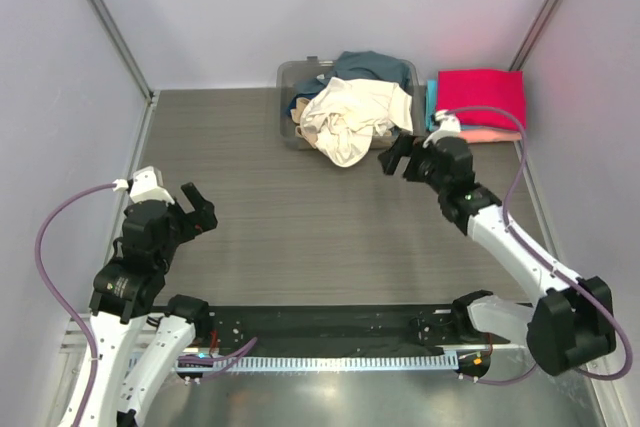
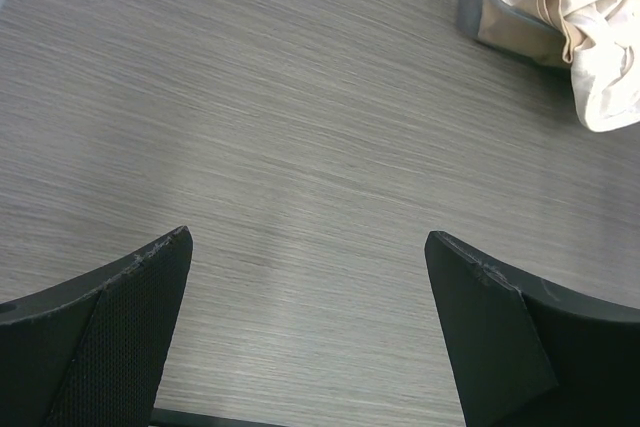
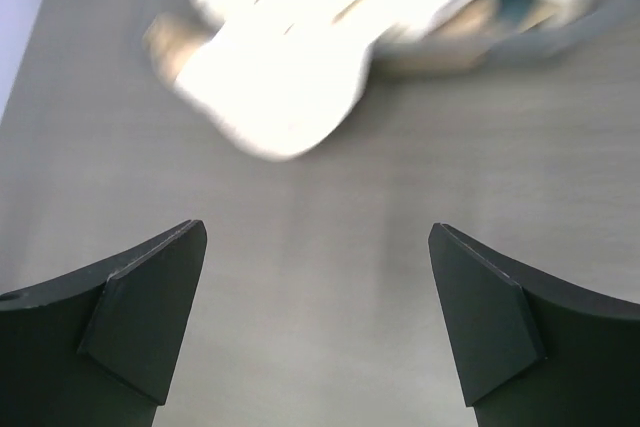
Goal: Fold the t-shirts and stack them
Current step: Grab the tshirt from the pile
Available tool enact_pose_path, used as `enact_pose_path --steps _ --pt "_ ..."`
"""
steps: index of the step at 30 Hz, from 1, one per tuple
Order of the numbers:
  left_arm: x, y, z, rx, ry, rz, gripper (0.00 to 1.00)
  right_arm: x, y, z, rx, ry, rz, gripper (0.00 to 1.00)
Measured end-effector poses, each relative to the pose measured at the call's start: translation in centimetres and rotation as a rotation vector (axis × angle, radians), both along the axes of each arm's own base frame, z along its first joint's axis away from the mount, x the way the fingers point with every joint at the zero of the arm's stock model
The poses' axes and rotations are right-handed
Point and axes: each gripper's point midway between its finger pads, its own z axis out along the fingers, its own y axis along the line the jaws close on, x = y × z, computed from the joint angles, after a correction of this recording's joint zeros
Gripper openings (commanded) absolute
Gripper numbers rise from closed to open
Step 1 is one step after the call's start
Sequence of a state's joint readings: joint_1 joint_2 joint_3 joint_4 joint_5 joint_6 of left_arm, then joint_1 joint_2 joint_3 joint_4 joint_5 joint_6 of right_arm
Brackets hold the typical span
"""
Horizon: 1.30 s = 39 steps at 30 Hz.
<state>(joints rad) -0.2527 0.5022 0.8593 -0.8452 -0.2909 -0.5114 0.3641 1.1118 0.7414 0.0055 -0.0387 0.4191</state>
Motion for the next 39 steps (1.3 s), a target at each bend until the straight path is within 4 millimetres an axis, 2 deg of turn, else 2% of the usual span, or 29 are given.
enact_pose_path --steps 3,6,12,19,24,27,30,34,37,39 --pt "0.0 -0.1 0.0 -0.001 0.0 -0.003 1.0 3.2 -3.2 0.8 -0.012 0.01 -0.111 1.0" --pt "0.0 -0.1 0.0 -0.002 -0.001 -0.003 1.0 5.7 -4.2 -0.2 -0.02 0.067 -0.14 1.0" --pt "0.0 -0.1 0.1 -0.002 -0.003 -0.003 1.0 7.9 -1.2 -2.9 0.058 0.16 -0.029 1.0" --pt "0.0 -0.1 0.1 -0.002 -0.003 -0.003 1.0 9.0 2.5 -8.2 0.133 0.288 0.083 0.96" --pt "0.0 -0.1 0.1 -0.002 -0.003 -0.002 1.0 10.2 4.5 -9.8 0.156 0.313 0.137 0.91" --pt "0.0 -0.1 0.1 -0.002 -0.003 -0.002 1.0 11.4 5.5 -9.6 0.171 0.291 0.166 0.8" --pt "0.0 -0.1 0.1 -0.002 -0.003 -0.002 1.0 12.2 6.3 -9.2 0.188 0.266 0.203 0.65" --pt "0.0 -0.1 0.1 -0.002 -0.003 -0.002 1.0 12.5 7.2 -8.9 0.208 0.251 0.26 0.2" --pt "0.0 0.0 0.1 -0.002 -0.003 -0.002 1.0 12.2 7.7 -8.9 0.226 0.257 0.294 0.04" --pt "0.0 0.0 0.1 -0.002 -0.003 -0.002 1.0 12.1 8.2 -8.3 0.235 0.252 0.32 0.02"
